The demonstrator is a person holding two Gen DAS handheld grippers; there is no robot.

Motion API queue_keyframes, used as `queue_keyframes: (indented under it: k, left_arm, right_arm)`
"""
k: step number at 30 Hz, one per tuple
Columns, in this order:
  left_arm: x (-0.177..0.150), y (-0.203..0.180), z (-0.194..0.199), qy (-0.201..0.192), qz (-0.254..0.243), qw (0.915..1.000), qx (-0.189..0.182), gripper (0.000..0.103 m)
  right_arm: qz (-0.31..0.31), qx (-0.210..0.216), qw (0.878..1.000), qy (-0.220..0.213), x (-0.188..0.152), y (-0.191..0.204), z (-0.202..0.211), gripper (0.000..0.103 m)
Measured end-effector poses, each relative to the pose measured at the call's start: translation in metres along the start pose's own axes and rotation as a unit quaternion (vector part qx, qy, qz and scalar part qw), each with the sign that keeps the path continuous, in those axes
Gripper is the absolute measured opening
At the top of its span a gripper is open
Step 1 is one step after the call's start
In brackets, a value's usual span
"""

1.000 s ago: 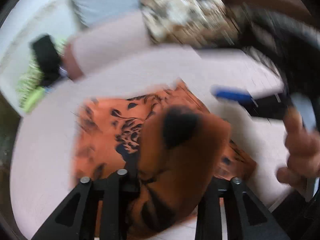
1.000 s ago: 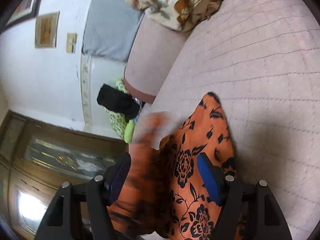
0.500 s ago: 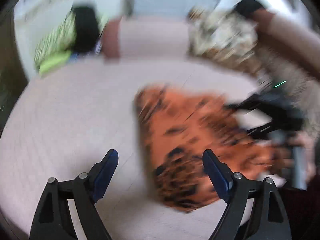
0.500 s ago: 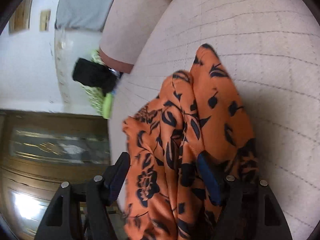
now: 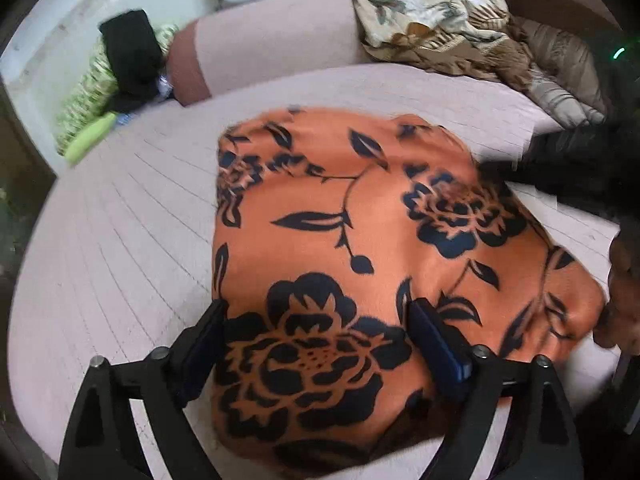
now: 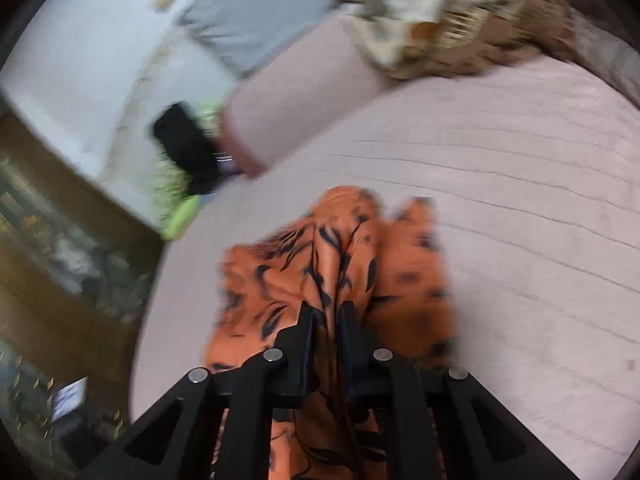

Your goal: Fold small clothes

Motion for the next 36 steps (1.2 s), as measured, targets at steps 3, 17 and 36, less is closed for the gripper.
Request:
queue_keyframes:
  k: [3,17,36]
  left_arm:
    - [0.001,0.0,0.004,0.005,0.0,1.0,0.0,0.093]
    - [-0.003,0.005,0.007,-0.009,-0.008,0.9999,0.009,0.093]
    - [0.004,0.058,0.022,0.008,0.071,0.997,-0.03,0.094]
  right_arm:
    - [-0.066,-0.012,0.996,0.062,-0.002,-0.035,-0.032,0.014]
    - [0.027,0.052,0.998,0.009,0.033,0.051,-0.003,0.016]
    - [0.046,-0.048,0.993,0.096,0.02,0.014,-0.05,0.018]
Point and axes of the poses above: each gripper's, at about its wrist camera, not at the fingertips, and z roughly against the way its jaws point, y to its left, x to its top, the point moved 4 cm from there along -z, roughly the way its jaws point, and after that the axes turned 9 degrees about y, right-handed, at the moved point
